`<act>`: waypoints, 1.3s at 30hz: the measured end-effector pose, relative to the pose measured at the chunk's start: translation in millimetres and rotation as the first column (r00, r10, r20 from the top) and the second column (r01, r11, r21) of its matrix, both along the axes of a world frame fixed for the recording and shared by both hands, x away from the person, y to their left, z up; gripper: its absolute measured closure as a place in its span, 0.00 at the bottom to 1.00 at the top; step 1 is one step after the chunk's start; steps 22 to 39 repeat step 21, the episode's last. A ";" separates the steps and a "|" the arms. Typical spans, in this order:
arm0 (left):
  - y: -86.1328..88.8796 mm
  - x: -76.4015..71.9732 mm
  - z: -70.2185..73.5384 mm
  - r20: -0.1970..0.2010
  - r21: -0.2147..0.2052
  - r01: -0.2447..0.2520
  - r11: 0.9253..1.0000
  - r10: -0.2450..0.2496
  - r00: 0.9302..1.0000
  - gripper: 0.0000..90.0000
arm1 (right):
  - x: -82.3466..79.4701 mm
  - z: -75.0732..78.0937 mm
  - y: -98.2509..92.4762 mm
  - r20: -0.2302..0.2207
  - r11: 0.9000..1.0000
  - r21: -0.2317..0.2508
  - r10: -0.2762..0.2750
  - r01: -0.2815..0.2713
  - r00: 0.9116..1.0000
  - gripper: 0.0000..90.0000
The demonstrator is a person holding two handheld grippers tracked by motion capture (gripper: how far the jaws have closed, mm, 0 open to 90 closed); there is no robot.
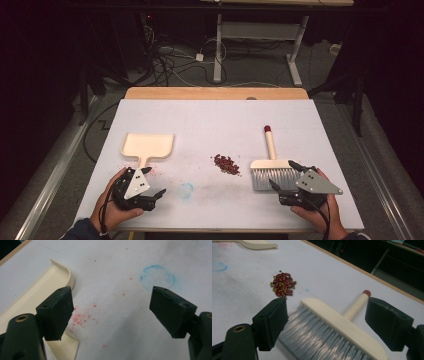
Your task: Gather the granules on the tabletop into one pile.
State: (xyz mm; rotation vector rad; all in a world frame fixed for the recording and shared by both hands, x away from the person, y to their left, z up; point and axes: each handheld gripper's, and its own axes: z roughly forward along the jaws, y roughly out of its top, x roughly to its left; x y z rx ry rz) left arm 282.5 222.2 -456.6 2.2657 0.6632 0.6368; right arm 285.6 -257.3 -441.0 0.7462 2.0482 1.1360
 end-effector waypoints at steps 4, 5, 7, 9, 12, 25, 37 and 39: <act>-1.0 0.7 -0.1 -0.001 0.003 -0.007 1.000 0.007 1.000 0.20 | -0.1 -1.2 1.6 -0.003 1.000 -0.004 0.010 -0.010 1.000 0.21; -1.7 0.8 -0.2 0.000 0.005 -0.009 1.000 0.009 1.000 0.20 | -0.4 -1.1 1.4 -0.003 1.000 -0.003 0.011 -0.011 1.000 0.21; -2.5 0.8 -0.2 -0.001 0.008 -0.007 1.000 0.007 1.000 0.20 | -0.4 -0.6 0.7 -0.002 1.000 -0.001 0.008 -0.008 1.000 0.21; -2.7 0.4 0.1 0.001 0.010 -0.006 1.000 0.006 1.000 0.20 | -1.0 0.2 -0.1 0.002 1.000 0.003 0.007 -0.007 1.000 0.21; -2.2 0.6 0.3 0.001 0.012 -0.007 1.000 0.007 1.000 0.20 | -1.1 0.6 0.1 0.001 1.000 0.005 0.007 -0.007 1.000 0.21; -3.4 2.3 0.0 -0.002 0.011 -0.008 1.000 0.008 1.000 0.20 | -0.4 -1.3 2.4 -0.002 1.000 -0.015 0.005 -0.005 1.000 0.21; -3.4 2.3 0.0 -0.002 0.011 -0.008 1.000 0.008 1.000 0.20 | -0.4 -1.3 2.4 -0.002 1.000 -0.015 0.005 -0.005 1.000 0.21; -3.4 2.3 0.0 -0.002 0.011 -0.008 1.000 0.008 1.000 0.20 | -0.4 -1.3 2.4 -0.002 1.000 -0.015 0.005 -0.005 1.000 0.21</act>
